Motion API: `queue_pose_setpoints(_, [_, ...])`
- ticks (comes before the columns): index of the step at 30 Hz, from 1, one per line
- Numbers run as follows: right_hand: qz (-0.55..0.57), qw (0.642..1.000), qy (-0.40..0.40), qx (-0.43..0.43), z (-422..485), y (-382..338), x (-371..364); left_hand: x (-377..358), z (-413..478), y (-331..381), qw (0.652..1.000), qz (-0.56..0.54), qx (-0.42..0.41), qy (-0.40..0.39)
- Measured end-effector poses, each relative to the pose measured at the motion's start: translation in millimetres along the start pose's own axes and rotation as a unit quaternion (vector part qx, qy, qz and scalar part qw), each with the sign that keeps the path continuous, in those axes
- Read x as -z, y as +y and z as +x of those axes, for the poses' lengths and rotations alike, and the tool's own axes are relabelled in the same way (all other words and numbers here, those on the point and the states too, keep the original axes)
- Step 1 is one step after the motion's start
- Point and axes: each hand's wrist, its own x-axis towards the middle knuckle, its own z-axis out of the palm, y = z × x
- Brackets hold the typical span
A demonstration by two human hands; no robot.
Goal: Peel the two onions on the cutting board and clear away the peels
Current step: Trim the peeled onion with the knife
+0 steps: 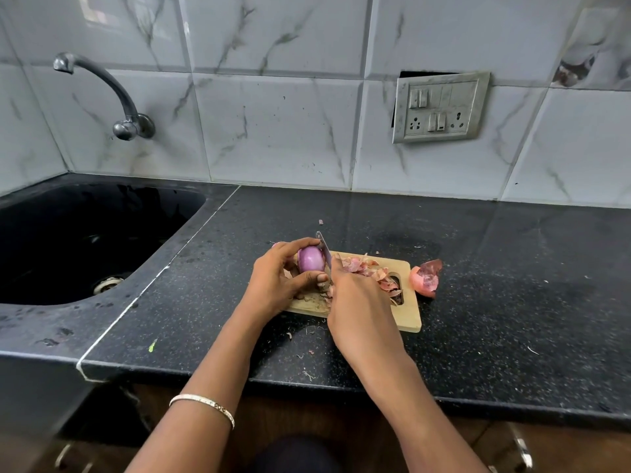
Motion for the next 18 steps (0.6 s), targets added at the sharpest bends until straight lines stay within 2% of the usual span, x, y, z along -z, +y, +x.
queue_pose_setpoints(6, [-0.018,1.000,-0.018,0.001,15.6,-8.5,-2.9,-0.5,0.0,-0.6,1.000,-0.003,0.017,0.017])
queue_pose_setpoints(12, [-0.018,1.000,-0.014,0.007,-11.6,-2.6,1.3,-1.1,1.4,-1.3,0.999,-0.010,0.028,0.019])
queue_pose_setpoints(18, [-0.033,0.999,-0.020,-0.004,15.3,-15.0,-1.9,-0.4,0.0,2.2,0.999,-0.014,0.030,0.025])
